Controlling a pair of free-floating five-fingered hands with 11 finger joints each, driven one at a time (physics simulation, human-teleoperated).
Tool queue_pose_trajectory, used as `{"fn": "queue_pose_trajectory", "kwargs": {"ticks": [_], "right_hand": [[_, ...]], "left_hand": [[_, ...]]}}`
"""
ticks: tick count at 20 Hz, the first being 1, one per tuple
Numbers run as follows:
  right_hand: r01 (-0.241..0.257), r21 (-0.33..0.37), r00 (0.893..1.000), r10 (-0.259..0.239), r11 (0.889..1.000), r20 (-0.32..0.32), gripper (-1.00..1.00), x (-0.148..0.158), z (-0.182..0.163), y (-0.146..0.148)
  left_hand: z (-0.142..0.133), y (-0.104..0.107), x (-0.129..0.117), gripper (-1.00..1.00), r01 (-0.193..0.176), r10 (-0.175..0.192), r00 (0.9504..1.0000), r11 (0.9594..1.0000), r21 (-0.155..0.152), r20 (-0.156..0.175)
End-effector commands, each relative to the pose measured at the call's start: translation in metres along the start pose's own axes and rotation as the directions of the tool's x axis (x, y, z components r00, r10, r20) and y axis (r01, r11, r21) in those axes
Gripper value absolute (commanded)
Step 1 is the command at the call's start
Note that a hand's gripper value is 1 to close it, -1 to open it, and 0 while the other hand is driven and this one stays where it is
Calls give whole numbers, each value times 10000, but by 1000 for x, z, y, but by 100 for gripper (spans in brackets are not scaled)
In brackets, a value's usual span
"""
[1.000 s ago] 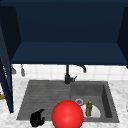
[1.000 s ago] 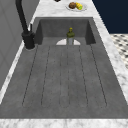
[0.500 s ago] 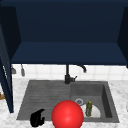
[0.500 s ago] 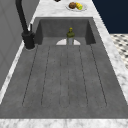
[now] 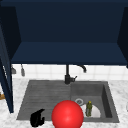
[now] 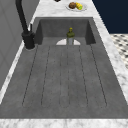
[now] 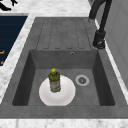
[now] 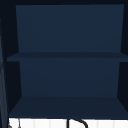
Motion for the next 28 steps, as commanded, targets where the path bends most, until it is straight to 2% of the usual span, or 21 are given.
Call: {"fn": "queue_pose_trajectory", "kwargs": {"ticks": [1,9,15,21,25,28], "right_hand": [[289,377,9996,-287,9989,-59,-100,24,17,-13],[117,341,9999,-115,9993,-76,-100,80,51,-15],[241,861,9996,-225,9960,-193,-100,124,76,-19],[476,1643,9986,-434,9853,-293,-100,170,97,-30],[533,1996,9946,-342,9784,-983,-100,198,111,-37],[561,2172,9867,-209,9745,-1611,-100,215,120,-43]], "left_hand": [[0,0,0,0,0,0,10000,10000,0,0],[0,0,0,0,0,0,10000,10000,0,0],[0,0,0,0,0,0,10000,10000,0,0],[0,0,0,0,0,0,10000,10000,0,0],[0,0,0,0,0,0,10000,10000,0,0],[0,0,0,0,0,0,10000,10000,0,0]]}}
